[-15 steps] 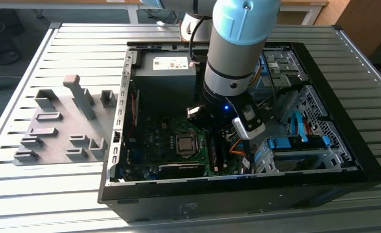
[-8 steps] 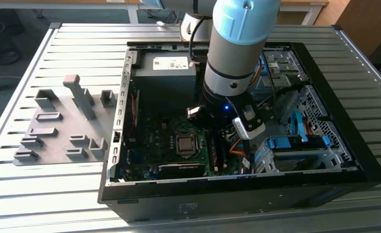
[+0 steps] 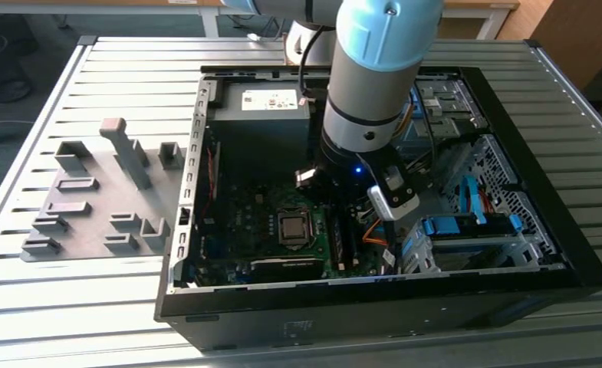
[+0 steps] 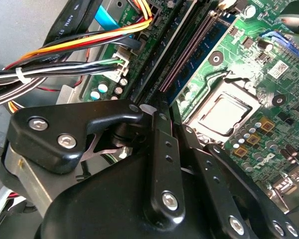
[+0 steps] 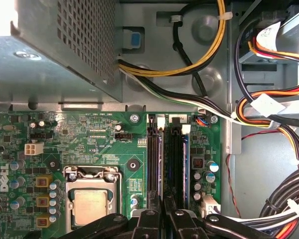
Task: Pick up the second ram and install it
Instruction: 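Insert the second ram into the second slot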
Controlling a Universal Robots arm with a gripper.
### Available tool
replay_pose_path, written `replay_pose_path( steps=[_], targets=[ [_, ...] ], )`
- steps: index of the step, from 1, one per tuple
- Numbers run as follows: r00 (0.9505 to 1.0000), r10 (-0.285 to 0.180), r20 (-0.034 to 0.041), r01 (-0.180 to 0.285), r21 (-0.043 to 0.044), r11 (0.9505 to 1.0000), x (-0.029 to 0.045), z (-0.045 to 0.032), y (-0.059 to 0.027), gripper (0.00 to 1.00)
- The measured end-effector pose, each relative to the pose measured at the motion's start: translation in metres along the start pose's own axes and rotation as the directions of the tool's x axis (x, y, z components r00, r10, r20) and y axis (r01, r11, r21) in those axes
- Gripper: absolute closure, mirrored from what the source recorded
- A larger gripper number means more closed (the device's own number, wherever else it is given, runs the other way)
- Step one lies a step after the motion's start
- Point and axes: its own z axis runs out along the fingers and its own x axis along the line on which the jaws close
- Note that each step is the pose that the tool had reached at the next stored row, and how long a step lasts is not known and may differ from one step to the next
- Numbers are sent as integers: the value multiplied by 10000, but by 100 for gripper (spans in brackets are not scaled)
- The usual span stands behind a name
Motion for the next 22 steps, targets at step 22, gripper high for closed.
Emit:
replay_pose_path(
  steps=[22],
  targets=[
    [10000, -30, 0, 30, 13, 10000, 0, 6, 0, 86]
  ],
)
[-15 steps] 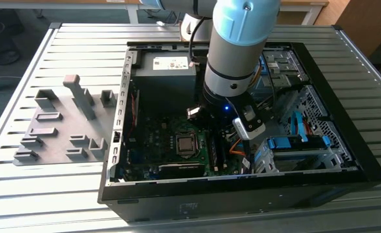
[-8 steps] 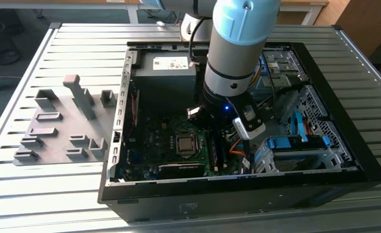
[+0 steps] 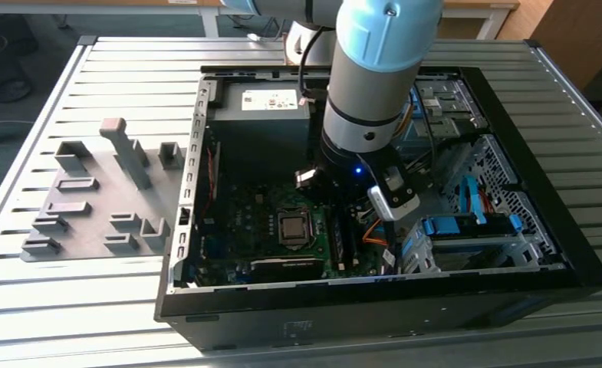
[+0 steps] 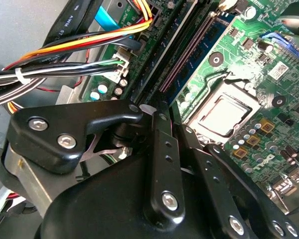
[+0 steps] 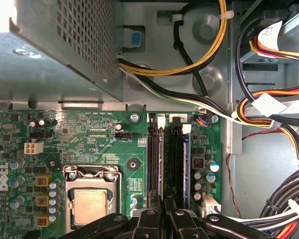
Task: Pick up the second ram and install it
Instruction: 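Insert the second ram into the second slot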
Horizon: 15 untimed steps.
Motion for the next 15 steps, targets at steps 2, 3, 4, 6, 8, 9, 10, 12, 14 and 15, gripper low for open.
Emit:
replay_pose_path(
  steps=[2, 3, 4, 6, 8, 9, 10, 12, 14, 15],
  targets=[
    [10000, 0, 0, 0, -9, 10000, 0, 8, 0, 86],
    [10000, 0, -1, 0, -11, 10000, 0, 11, 0, 86],
    [10000, -1, 0, 1, -13, 10000, 0, 14, 0, 86],
    [10000, 0, 0, 0, -14, 10000, -1, 23, 0, 86],
    [10000, 0, -1, 0, -13, 10000, -1, 36, 0, 86],
    [10000, 0, -1, 0, -13, 10000, -1, 43, 0, 86],
    [10000, 0, -3, 0, -12, 10000, -1, 49, -1, 86],
    [10000, 0, -6, 0, -10, 10000, -1, 54, -1, 86],
    [10000, 0, -6, 0, -10, 10000, -1, 55, -1, 86],
    [10000, 0, -6, 0, -11, 10000, -1, 55, -1, 86]
  ],
)
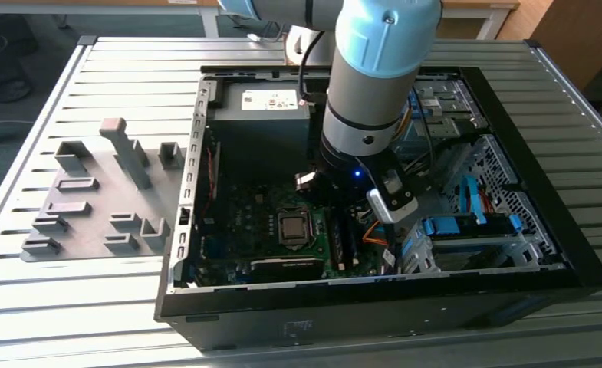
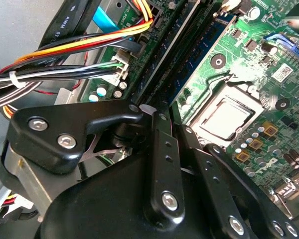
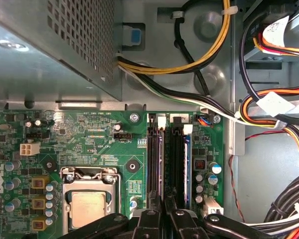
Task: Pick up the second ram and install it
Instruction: 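Insert the second ram into the second slot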
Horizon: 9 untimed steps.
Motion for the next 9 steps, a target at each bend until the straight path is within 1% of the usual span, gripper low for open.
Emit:
replay_pose_path(
  steps=[9],
  targets=[
    [10000, 0, -1, 0, -1, 10000, 0, 1, 0, 85]
  ],
)
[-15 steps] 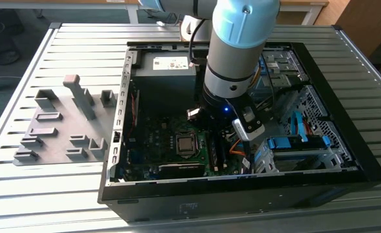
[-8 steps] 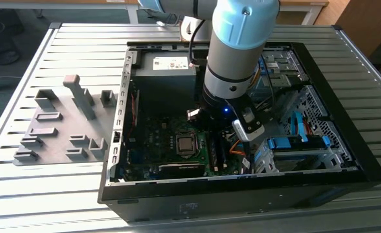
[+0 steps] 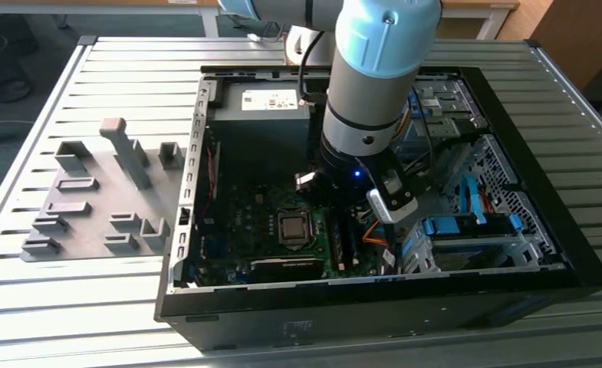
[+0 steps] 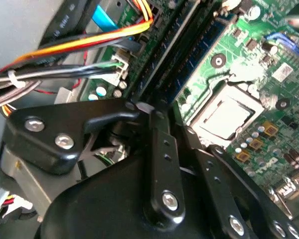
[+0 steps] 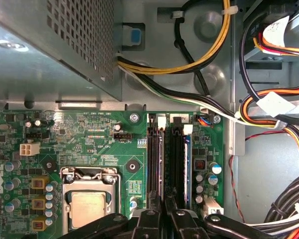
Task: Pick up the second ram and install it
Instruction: 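Insert the second ram into the second slot, then press down the second ram until it locks into place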
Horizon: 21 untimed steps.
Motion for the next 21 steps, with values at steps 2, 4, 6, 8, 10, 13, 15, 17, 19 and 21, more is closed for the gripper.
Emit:
replay_pose_path(
  steps=[2, 4, 6, 8, 10, 13, 15, 17, 19, 21],
  targets=[
    [10000, 0, 2, 0, 0, 10000, 0, 0, 0, 80],
    [10000, 0, 2, 0, 1, 10000, -1, 0, 0, 73],
    [10000, -1, 0, 1, 4, 10000, -1, -15, 0, 73],
    [10000, 0, -5, 0, 2, 10000, 0, -48, 0, 73],
    [10000, 0, -10, 0, 1, 10000, 0, -92, 1, 73],
    [10000, 0, -27, 0, 3, 10000, 1, -152, 2, 73],
    [10000, 0, -46, 0, 2, 10000, 2, -188, 3, 73],
    [10000, 0, -79, 0, 6, 10000, 1, -221, 3, 73],
    [9999, 1, -122, -1, 7, 10000, 1, -250, 4, 73],
    [9999, 2, -159, -2, 7, 10000, 1, -270, 4, 73]
  ],
)
